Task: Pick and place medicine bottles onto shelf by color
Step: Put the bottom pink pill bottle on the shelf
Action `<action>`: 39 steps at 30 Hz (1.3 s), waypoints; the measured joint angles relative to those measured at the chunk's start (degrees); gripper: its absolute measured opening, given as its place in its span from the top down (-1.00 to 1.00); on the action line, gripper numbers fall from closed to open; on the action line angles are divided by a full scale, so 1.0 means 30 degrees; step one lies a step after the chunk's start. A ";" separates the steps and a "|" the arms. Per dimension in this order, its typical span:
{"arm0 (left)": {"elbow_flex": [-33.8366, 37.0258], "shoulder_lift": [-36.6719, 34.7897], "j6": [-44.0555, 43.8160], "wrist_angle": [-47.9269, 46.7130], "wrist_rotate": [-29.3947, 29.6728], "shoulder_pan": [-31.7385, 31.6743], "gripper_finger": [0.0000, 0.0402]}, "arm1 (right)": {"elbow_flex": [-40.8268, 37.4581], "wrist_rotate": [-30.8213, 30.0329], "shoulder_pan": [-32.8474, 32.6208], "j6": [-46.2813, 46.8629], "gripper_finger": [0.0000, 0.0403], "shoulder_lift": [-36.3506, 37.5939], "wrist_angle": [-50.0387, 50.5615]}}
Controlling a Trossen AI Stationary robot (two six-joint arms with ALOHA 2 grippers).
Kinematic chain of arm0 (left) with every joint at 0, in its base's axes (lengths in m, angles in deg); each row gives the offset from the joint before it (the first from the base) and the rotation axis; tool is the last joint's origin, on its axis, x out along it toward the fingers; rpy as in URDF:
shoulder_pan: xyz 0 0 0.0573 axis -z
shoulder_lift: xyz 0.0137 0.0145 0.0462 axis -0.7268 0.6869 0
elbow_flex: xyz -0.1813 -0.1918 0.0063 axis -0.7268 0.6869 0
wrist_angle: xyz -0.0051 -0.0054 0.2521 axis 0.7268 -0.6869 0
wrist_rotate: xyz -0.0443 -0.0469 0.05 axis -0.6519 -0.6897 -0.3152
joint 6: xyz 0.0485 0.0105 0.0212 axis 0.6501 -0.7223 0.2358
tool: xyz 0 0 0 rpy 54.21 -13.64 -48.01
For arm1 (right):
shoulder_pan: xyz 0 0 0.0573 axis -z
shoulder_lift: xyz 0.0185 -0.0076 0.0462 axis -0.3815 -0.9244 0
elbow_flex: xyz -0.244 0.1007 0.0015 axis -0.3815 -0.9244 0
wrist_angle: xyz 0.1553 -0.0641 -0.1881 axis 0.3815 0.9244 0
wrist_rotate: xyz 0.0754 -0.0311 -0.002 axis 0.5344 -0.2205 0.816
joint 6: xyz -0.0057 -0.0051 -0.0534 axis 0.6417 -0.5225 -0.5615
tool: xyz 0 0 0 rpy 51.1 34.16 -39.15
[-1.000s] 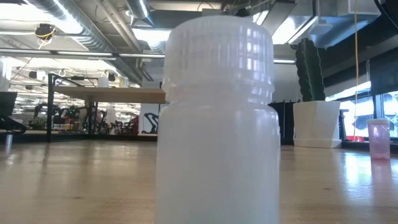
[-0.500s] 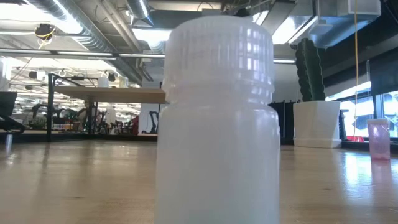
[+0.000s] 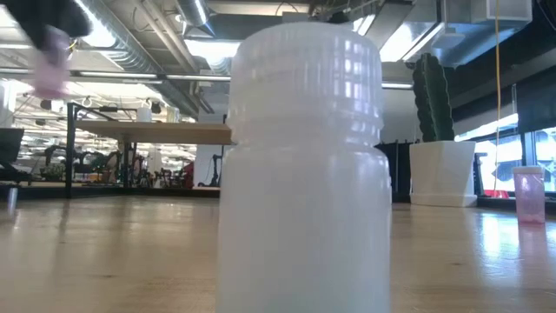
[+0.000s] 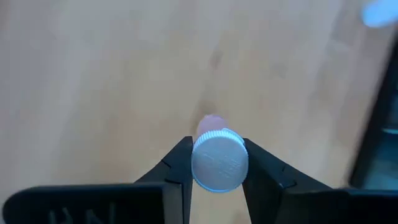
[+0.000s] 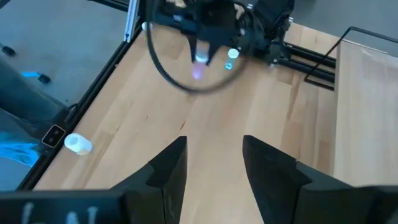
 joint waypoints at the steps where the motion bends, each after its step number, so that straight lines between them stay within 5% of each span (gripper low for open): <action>1: 0.0000 0.0053 0.0855 -0.0013 -0.0036 -0.0746 0.56 | 0.0000 0.0005 0.0052 -0.0005 0.21 0.0000 -0.0015; 16: -0.0007 0.2790 1.1094 0.2440 -0.0549 -0.8849 0.56 | 0.0000 -0.0267 0.0589 -0.0064 0.21 0.0000 -0.0079; 30: 0.0000 0.5505 1.3924 0.4494 -0.1778 -1.0251 0.56 | 0.0000 -0.5340 0.0619 0.0073 0.21 0.0000 -0.0087; 39: 0.0006 0.7287 1.4218 0.4776 -0.1785 -1.0478 0.56 | 0.0000 -0.5510 0.0619 0.0066 0.21 0.0000 -0.0095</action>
